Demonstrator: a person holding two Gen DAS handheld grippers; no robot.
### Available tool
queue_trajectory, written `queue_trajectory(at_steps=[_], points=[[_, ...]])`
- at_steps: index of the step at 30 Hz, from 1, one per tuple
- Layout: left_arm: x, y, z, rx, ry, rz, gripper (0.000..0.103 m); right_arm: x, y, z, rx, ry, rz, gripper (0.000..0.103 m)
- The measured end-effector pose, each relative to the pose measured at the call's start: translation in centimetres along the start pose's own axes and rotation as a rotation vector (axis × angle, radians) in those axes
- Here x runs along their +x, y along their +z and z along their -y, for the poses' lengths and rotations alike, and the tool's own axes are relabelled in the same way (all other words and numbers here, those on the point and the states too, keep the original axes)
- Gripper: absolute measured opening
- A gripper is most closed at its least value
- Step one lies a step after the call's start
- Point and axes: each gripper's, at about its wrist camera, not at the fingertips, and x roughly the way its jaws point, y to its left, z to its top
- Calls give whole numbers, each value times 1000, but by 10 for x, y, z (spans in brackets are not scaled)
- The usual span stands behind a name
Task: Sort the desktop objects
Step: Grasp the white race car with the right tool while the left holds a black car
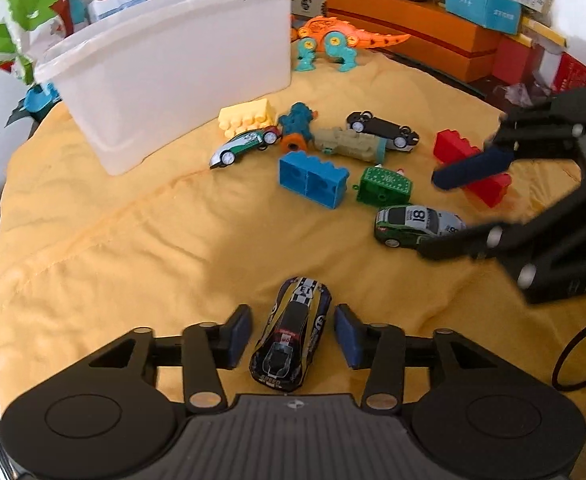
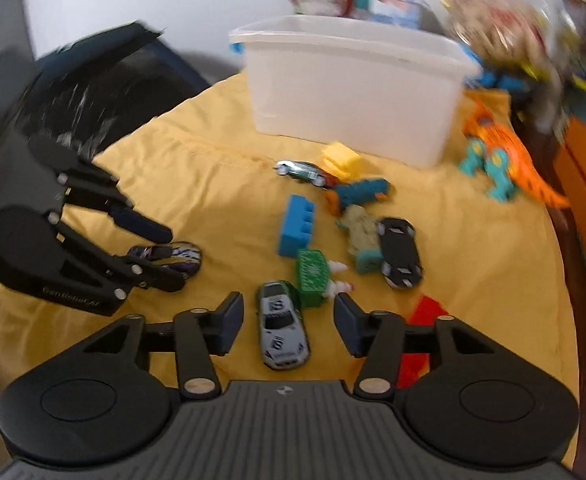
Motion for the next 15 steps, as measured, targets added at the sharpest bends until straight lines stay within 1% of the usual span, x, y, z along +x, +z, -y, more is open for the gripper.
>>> queue_trajectory(at_steps=[1, 2, 4, 6, 8, 9, 10, 13, 15], points=[[1, -3, 0, -17, 6, 11, 59, 5, -2, -3, -10, 6, -10, 56], [1, -6, -2, -41, 8, 24, 61, 10, -4, -3, -9, 13, -21, 56], [0, -12, -4, -92, 6, 38, 60, 17, -10, -3, 12, 11, -40, 54], [-1, -14, -3, -93, -1, 44, 55, 17, -17, 0, 34, 4, -41, 53], [-3, -14, -1, -88, -24, 44, 41, 14, -19, 3, 55, 15, -42, 45], [-3, -13, 0, -84, -32, 40, 38, 14, -19, 5, 59, 19, -47, 33], [-3, -12, 1, -76, -38, 33, 35, 13, -17, 6, 62, 26, -56, 33], [-4, -5, 2, -61, -36, 17, 34, 12, -13, 9, 69, 42, -73, 32], [-11, 2, -1, -55, -36, 38, 34, 5, -9, 11, 68, 47, -57, 32]])
